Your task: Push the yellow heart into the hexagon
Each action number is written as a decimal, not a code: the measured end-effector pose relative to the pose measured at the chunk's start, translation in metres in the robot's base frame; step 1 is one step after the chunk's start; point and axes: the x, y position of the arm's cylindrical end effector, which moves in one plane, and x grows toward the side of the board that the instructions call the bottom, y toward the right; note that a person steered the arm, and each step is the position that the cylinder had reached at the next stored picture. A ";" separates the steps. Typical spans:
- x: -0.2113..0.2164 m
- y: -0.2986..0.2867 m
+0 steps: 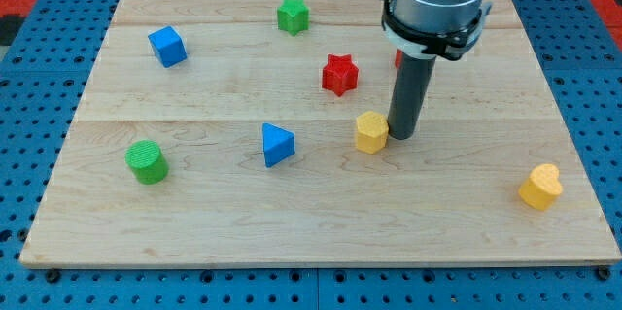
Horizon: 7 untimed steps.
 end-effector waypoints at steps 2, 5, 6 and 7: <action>0.020 0.125; 0.016 0.203; 0.016 0.226; 0.027 0.253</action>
